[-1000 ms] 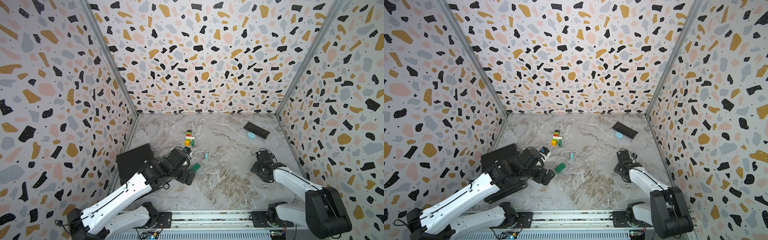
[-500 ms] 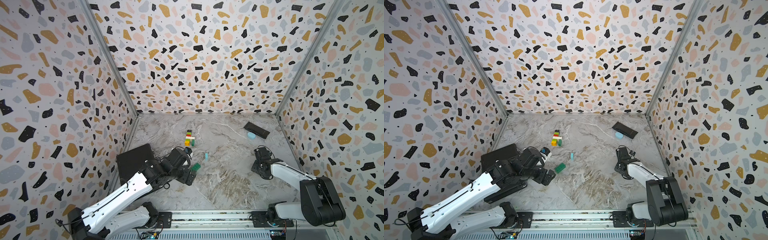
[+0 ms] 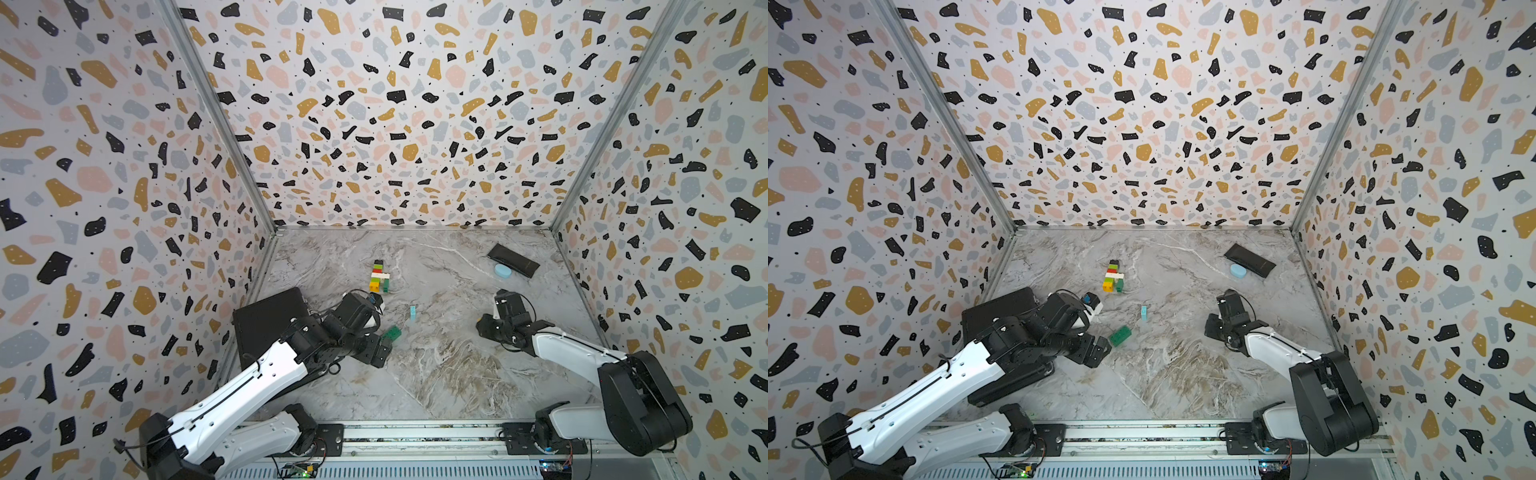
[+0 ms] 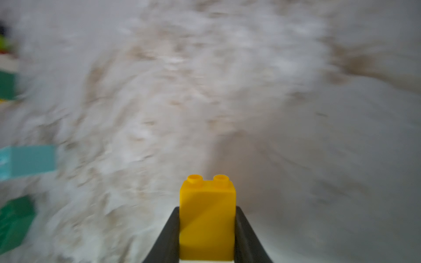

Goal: Assemble the letter h with lego
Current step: Adjust the lego brick at the center of the board.

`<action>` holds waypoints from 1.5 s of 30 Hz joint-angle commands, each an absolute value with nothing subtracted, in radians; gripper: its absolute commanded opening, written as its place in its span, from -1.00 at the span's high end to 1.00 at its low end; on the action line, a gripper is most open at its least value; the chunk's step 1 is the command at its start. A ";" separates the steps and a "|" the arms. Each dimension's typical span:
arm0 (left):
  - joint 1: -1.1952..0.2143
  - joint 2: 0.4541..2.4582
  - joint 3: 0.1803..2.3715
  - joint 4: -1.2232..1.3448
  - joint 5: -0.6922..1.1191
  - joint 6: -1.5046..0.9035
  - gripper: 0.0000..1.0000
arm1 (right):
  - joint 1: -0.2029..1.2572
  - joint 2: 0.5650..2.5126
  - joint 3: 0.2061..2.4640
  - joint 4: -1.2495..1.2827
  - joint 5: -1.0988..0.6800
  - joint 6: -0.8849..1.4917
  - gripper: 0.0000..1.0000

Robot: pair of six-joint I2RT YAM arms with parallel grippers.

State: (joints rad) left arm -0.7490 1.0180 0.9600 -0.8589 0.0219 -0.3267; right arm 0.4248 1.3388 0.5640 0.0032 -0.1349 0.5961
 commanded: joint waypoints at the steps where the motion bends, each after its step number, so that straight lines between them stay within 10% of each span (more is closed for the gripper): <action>1: -0.730 1.015 0.959 -0.838 0.018 -0.335 -0.98 | 0.544 1.321 0.556 0.294 -0.365 0.495 0.83; 8: -0.668 1.006 0.989 -0.840 0.057 -0.356 -0.98 | 0.668 1.392 0.427 0.774 -0.582 0.492 1.00; 16: -0.650 1.043 0.950 -0.616 0.395 -0.540 -0.94 | 0.765 1.286 0.444 0.602 -0.577 0.332 1.00; 45: -0.643 1.386 0.966 -0.316 0.794 -0.748 0.44 | 0.778 1.183 0.442 0.514 -0.544 0.309 1.00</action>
State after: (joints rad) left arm -0.6430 1.3872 0.9646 -0.3649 0.7429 -0.7490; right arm 0.7738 1.2026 0.4335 0.5461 -0.5640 0.3233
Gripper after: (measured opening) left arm 0.283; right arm 0.346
